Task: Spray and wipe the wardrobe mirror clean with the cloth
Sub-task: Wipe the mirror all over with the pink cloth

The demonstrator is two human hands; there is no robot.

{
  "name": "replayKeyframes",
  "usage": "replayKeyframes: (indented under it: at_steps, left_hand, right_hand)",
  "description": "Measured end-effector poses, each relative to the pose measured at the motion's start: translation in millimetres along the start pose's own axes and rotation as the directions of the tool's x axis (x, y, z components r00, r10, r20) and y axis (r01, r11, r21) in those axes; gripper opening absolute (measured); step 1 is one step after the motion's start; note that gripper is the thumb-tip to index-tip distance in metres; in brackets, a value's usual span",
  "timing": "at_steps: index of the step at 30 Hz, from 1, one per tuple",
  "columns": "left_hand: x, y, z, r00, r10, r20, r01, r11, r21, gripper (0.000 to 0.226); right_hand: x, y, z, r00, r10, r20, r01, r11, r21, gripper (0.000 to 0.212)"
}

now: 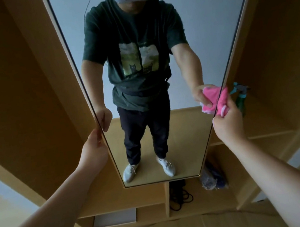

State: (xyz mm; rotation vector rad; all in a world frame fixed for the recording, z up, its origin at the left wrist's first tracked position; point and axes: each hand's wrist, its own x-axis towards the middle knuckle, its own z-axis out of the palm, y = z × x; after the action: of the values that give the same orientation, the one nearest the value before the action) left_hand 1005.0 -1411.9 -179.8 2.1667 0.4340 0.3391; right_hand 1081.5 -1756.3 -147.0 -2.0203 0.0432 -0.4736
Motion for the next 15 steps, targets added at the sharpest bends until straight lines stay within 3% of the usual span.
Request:
replayKeyframes:
  at_steps: [15]
  left_hand:
    - [-32,-2,15,0.993,-0.028,0.114,0.033,0.999,-0.038,0.049]
  right_hand:
    - [-22,41,24,0.997,0.07,-0.023,-0.07,0.998,0.002,0.074]
